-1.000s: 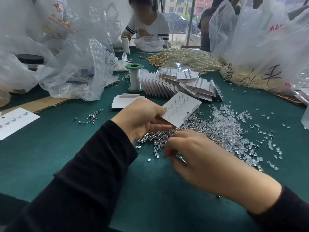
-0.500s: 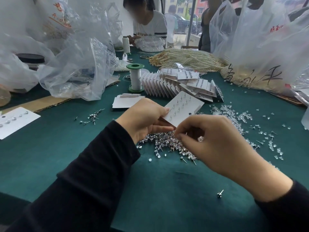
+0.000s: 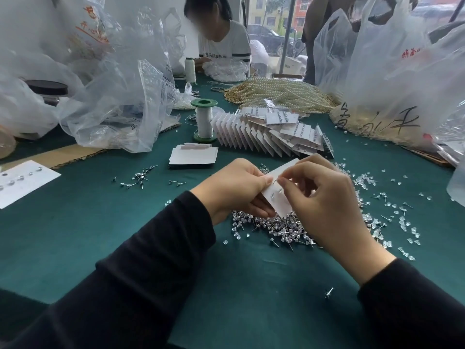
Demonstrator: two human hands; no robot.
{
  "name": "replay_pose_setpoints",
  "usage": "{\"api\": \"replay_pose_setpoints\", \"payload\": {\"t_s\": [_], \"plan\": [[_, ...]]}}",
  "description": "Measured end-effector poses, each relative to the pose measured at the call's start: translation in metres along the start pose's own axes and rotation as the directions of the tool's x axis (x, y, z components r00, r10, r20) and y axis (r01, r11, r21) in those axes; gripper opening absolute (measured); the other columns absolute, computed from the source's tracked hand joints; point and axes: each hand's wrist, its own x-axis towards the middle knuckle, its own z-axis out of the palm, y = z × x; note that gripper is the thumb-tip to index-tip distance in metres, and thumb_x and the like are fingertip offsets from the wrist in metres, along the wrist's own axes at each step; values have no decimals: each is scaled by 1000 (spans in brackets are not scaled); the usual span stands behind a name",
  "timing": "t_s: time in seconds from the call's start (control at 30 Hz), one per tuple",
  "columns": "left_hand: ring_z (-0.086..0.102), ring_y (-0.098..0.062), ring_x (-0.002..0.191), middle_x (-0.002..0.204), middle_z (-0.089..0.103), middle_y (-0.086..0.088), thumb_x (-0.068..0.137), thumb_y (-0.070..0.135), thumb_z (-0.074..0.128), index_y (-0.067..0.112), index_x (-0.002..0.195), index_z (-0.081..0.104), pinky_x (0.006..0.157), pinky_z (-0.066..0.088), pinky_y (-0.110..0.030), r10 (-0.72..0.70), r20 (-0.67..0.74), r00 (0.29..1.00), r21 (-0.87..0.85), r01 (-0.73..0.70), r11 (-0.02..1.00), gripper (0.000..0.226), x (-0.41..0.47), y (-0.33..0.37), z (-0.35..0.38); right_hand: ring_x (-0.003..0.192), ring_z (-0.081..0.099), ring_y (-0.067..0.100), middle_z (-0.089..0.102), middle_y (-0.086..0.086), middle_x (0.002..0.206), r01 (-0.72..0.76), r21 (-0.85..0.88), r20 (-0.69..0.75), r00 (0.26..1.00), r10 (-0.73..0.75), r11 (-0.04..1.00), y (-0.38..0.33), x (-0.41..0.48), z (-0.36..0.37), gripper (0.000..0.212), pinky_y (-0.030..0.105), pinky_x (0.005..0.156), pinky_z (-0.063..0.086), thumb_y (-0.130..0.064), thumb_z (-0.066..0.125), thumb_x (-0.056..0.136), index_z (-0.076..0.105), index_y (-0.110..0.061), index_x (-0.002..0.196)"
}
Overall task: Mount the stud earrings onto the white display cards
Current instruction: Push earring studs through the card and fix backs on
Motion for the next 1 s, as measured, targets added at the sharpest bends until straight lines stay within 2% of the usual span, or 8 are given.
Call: {"api": "replay_pose_setpoints", "payload": {"t_s": [0.1, 0.43, 0.57, 0.63, 0.77, 0.8, 0.9, 1.0], "plan": [[61, -10, 41, 61, 61, -17, 97, 12, 40, 1, 71, 53, 39, 48, -14, 2, -7, 1000, 9, -2, 1000, 31, 0, 0, 1, 59, 47, 9, 56, -4, 70, -22, 37, -6, 1000, 23, 999, 1, 0, 0, 13, 11, 54, 35, -2, 69, 77, 67, -13, 72], [61, -12, 42, 58, 61, -14, 95, 10, 44, 6, 63, 53, 40, 49, -17, 83, -88, 993, 119, -72, 990, 34, 1, -2, 3, 58, 50, 10, 59, -3, 73, -56, 75, 31, 998, 54, 996, -1, 1, 0, 10, 19, 52, 39, -4, 69, 77, 69, -13, 72], [68, -31, 57, 66, 65, -25, 92, 9, 47, -1, 62, 57, 55, 59, -33, 172, -192, 966, 245, -122, 962, 33, 5, -7, 7, 61, 56, 6, 61, -2, 72, -65, 18, 15, 998, 64, 998, -4, -1, 3, 8, 17, 56, 44, -5, 70, 75, 71, -11, 71], [69, -33, 61, 69, 66, -26, 90, 9, 49, -4, 65, 59, 62, 59, -39, 209, -231, 950, 297, -136, 945, 30, 7, -8, 7, 64, 57, 4, 61, -3, 71, -75, -1, -4, 997, 75, 997, -5, -3, 5, 8, 17, 58, 45, -4, 70, 75, 71, -11, 71], [67, -17, 52, 60, 67, -12, 89, 13, 50, 8, 60, 57, 46, 52, -18, 301, -261, 917, 437, -166, 884, 31, 7, -8, 9, 63, 56, 6, 61, -4, 70, -70, -16, -76, 995, 68, 997, -6, -5, 8, 8, 18, 60, 45, -5, 70, 75, 71, -11, 70], [66, -15, 50, 59, 67, -8, 89, 13, 50, 11, 57, 55, 45, 50, -17, 318, -257, 912, 450, -179, 875, 33, 6, -8, 10, 64, 57, 7, 61, -3, 70, -61, -15, -95, 994, 59, 998, -6, -6, 7, 7, 18, 61, 45, -5, 71, 75, 71, -11, 70], [67, -17, 54, 60, 68, -9, 90, 12, 49, 10, 58, 57, 53, 56, -24, 332, -253, 909, 433, -201, 879, 33, 5, -6, 9, 66, 57, 7, 62, -2, 71, -37, -23, -117, 993, 34, 999, -6, -5, 7, 6, 15, 62, 44, -5, 71, 75, 72, -10, 71], [69, -27, 59, 66, 68, -20, 90, 10, 48, 1, 65, 58, 60, 59, -40, 318, -240, 917, 346, -225, 911, 29, 4, -5, 8, 69, 56, 7, 64, -1, 71, -21, -7, -126, 992, 20, 1000, -6, -5, 7, 6, 9, 62, 42, -4, 72, 75, 73, -9, 72]]}}
